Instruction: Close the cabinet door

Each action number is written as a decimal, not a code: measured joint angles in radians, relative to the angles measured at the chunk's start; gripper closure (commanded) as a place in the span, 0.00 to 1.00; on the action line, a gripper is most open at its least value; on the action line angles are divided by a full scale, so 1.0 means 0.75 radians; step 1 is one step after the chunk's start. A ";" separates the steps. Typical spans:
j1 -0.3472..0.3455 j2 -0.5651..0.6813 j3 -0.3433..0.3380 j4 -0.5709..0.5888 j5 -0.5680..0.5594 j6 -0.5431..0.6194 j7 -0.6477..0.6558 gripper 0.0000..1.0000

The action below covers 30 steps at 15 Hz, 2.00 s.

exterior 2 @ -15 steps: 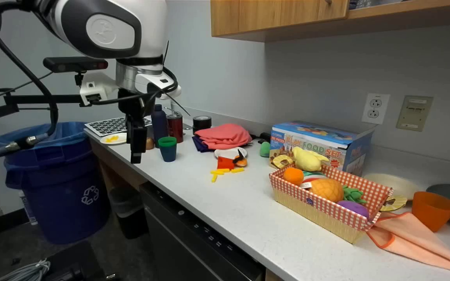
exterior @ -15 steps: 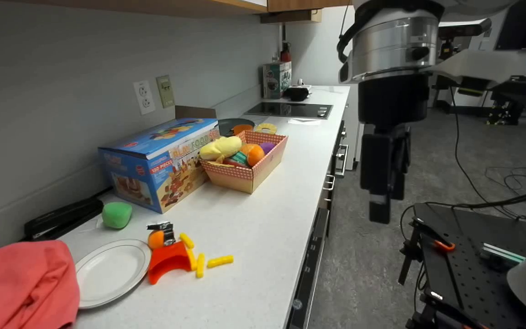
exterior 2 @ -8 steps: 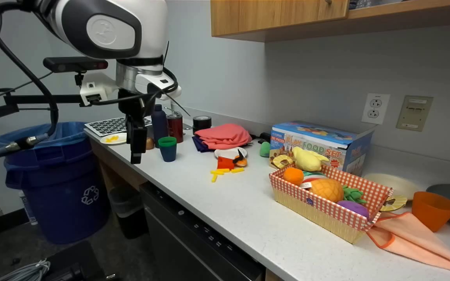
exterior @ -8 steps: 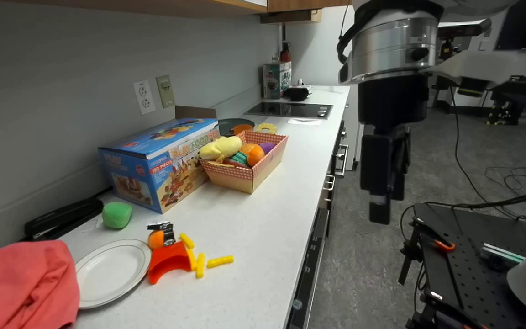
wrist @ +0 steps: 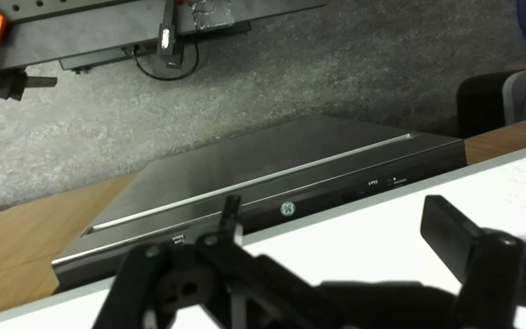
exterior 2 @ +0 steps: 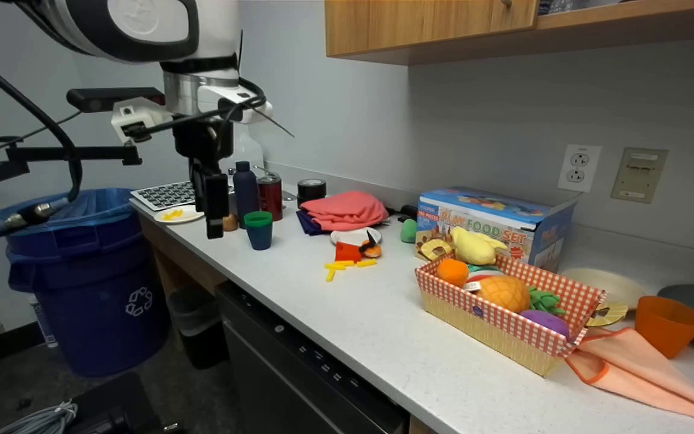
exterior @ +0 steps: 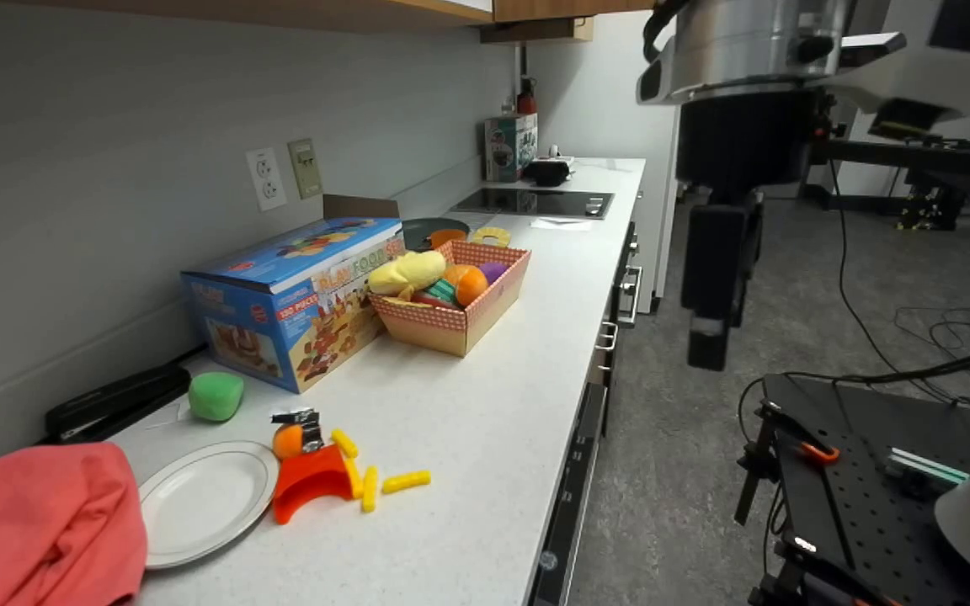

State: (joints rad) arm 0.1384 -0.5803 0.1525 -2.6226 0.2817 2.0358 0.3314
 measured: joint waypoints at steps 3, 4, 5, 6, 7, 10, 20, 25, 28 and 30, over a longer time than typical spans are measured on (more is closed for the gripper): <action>-0.003 -0.153 0.004 0.002 -0.087 -0.064 0.008 0.00; -0.008 -0.209 0.009 0.002 -0.124 -0.081 0.013 0.00; -0.016 -0.262 0.014 0.002 -0.154 -0.091 0.020 0.00; -0.025 -0.306 0.020 0.002 -0.172 -0.099 0.026 0.00; -0.032 -0.338 0.026 -0.001 -0.180 -0.105 0.028 0.00; -0.037 -0.362 0.031 -0.006 -0.181 -0.109 0.028 0.00; -0.141 -0.361 -0.004 0.191 -0.180 -0.014 0.080 0.00; -0.244 -0.364 -0.006 0.383 -0.256 -0.011 0.086 0.00; -0.266 -0.364 -0.009 0.419 -0.280 -0.011 0.084 0.00; -0.266 -0.364 -0.008 0.419 -0.281 -0.011 0.084 0.00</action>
State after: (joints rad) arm -0.0612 -0.8532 0.1462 -2.3080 0.0713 2.0275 0.3943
